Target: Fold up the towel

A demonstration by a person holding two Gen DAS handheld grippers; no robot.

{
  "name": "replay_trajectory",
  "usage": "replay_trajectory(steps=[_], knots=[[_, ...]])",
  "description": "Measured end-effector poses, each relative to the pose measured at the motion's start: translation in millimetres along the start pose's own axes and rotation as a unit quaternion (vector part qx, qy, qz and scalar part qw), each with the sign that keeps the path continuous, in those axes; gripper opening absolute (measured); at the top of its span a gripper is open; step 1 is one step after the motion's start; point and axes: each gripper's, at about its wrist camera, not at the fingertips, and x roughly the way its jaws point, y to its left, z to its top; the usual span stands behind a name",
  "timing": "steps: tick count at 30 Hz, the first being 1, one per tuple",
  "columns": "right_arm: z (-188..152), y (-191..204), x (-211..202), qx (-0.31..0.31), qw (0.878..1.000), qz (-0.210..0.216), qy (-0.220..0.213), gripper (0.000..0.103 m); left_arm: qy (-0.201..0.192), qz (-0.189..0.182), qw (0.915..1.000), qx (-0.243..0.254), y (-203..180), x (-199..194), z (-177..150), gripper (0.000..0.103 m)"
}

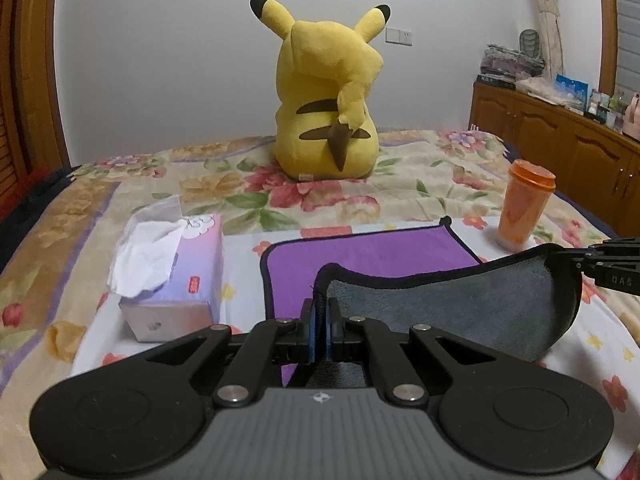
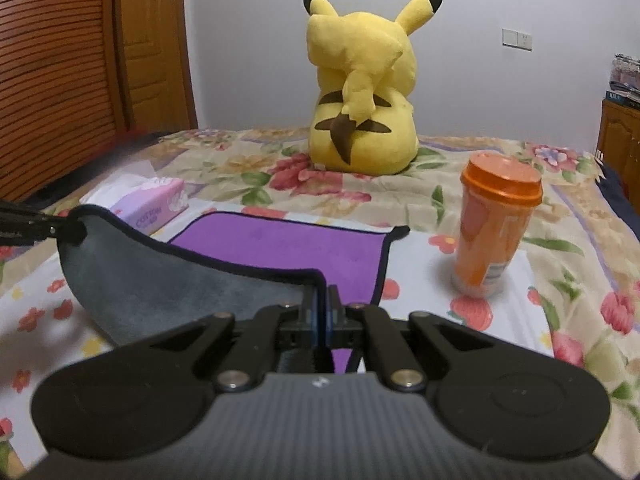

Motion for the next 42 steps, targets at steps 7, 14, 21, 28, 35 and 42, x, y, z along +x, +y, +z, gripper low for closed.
replay_trajectory(steps=[7, 14, 21, 28, 35, 42], knots=[[14, 1, 12, -0.014, 1.0, 0.001, -0.004, 0.004, -0.011, -0.004, 0.9999, -0.006, 5, 7, 16, 0.005], [26, 2, 28, -0.038, 0.999, -0.001, -0.005, 0.004, -0.015, 0.002, 0.9998, 0.009, 8, 25, 25, 0.005], [40, -2, 40, -0.059, 0.998, -0.007, -0.016, 0.004, -0.016, 0.011, 0.9997, 0.018, 14, 43, 30, 0.005], [47, -8, 52, -0.073, 0.997, -0.016, -0.026, 0.004, -0.025, 0.022, 0.9992, 0.021, 19, 62, 36, 0.005], [51, -12, 60, -0.075, 0.996, -0.02, -0.035, 0.004, -0.04, 0.032, 0.9985, 0.022, 14, 69, 46, 0.005], [59, -17, 66, -0.067, 0.996, -0.028, -0.047, 0.004, -0.052, 0.042, 0.9971, 0.037, 6, 73, 62, 0.005]])
